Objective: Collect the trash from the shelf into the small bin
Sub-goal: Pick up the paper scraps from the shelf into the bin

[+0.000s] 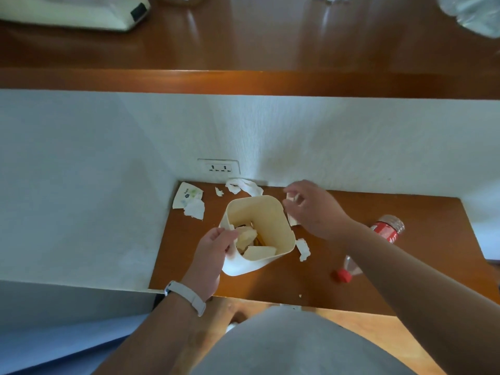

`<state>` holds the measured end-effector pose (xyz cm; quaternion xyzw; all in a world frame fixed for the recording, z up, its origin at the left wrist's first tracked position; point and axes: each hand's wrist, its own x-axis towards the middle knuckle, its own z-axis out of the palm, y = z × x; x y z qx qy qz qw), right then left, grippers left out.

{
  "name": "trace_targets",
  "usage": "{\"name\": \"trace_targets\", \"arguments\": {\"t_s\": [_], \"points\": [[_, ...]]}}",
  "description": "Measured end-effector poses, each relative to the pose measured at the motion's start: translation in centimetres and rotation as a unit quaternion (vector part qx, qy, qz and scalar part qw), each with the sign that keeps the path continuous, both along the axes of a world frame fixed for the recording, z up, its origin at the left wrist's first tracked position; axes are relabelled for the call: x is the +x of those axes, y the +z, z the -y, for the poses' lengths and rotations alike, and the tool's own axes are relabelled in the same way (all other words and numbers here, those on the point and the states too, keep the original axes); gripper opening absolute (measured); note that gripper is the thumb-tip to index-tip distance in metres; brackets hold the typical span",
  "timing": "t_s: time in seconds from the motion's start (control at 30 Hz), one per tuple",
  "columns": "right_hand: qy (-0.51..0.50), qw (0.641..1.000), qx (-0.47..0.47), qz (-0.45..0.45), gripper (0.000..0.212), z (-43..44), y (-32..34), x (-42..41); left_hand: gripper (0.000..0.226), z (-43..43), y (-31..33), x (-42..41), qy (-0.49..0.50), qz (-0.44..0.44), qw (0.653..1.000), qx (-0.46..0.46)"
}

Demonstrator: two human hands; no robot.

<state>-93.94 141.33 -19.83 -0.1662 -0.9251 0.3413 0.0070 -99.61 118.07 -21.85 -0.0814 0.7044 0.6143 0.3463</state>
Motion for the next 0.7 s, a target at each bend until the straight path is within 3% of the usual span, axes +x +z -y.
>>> {"name": "trace_targets", "arguments": {"t_s": [0.13, 0.23, 0.33, 0.53, 0.7], "points": [[-0.051, 0.992, 0.057, 0.097, 0.032, -5.5, -5.0, 1.0, 0.016, 0.1, 0.3, 0.0, -0.010, -0.009, 1.000, 0.000], [-0.033, 0.965, 0.114, 0.234, 0.044, -7.7, -8.4, 2.4, 0.015, -0.3, 0.3, -0.3, -0.006, -0.014, 1.000, -0.004], [-0.008, 0.937, 0.168, 0.306, 0.049, -8.3, -10.8, 3.5, 0.011, -0.8, 0.3, -0.3, -0.005, -0.016, 1.000, -0.011], [0.026, 0.926, 0.198, 0.322, 0.044, -8.8, -13.2, 4.1, 0.011, -1.7, 0.3, -0.2, -0.003, -0.024, 0.999, -0.024], [0.025, 0.937, 0.175, 0.300, 0.039, -9.0, -13.8, 4.1, 0.014, -2.5, 0.7, -0.1, 0.010, -0.038, 0.999, -0.026]]}}
